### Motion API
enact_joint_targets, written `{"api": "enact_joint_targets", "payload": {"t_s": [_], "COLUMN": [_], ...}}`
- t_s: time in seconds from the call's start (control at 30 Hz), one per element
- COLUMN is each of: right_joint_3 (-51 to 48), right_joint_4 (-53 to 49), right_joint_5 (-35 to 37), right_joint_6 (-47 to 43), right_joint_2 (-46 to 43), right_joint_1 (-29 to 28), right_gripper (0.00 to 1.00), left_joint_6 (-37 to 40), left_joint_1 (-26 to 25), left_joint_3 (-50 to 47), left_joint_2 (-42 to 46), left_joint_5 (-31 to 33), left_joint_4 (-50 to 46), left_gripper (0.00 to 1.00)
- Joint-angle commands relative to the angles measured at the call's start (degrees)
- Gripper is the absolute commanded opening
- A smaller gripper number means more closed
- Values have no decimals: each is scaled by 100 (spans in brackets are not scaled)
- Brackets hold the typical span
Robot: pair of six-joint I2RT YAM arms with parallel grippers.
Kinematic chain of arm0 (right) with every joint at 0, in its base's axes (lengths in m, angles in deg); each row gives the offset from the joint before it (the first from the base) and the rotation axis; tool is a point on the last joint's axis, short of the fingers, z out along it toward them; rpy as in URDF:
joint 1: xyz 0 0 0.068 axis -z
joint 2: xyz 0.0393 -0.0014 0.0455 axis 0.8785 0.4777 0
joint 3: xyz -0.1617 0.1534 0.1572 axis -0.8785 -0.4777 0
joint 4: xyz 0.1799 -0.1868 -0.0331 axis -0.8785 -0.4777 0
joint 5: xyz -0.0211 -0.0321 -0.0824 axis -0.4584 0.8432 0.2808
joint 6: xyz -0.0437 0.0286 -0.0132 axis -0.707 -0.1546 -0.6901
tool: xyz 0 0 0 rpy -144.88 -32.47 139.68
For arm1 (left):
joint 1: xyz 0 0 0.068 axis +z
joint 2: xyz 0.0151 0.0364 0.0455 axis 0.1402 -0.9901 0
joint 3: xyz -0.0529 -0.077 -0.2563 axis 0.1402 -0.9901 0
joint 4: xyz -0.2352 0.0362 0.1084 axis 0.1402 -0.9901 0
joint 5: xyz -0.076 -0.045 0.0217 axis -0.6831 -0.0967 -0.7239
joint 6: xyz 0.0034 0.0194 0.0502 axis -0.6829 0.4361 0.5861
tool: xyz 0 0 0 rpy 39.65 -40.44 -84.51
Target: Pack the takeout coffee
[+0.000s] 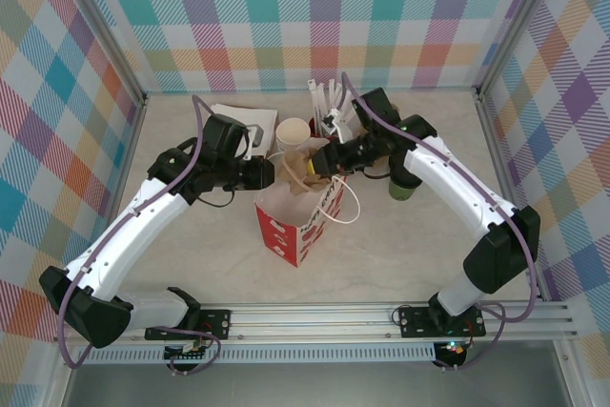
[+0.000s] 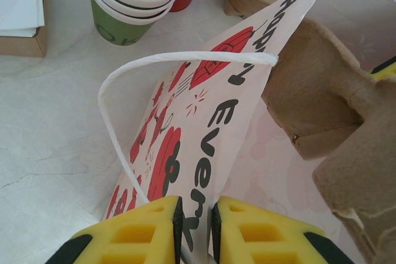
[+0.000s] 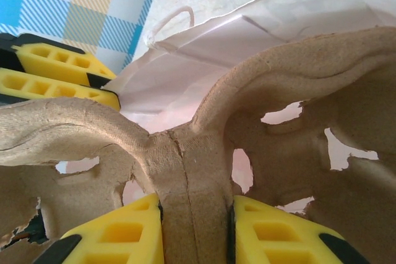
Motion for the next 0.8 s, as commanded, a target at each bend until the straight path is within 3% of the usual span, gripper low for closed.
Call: {"api": "enact_joint_targets", "payload": {"t_s": [0.0,0.77], "right_joint_3": [196,906], "right_joint_4": [-496,-1495], "right_joint_5": [523,2096], "right_joint_6": [-313,-1139], "right_joint_2": [82,478], "right_joint_1": [-71,-801], "right_gripper": [26,27], "left_joint_6": [-46,-119], "left_joint_1": [32,26], "left_joint_3": [-53,45], "left_joint_2": [110,64], "left_joint_5": [-141,-276], "left_joint_4": [100,155], "left_gripper": [20,15]}}
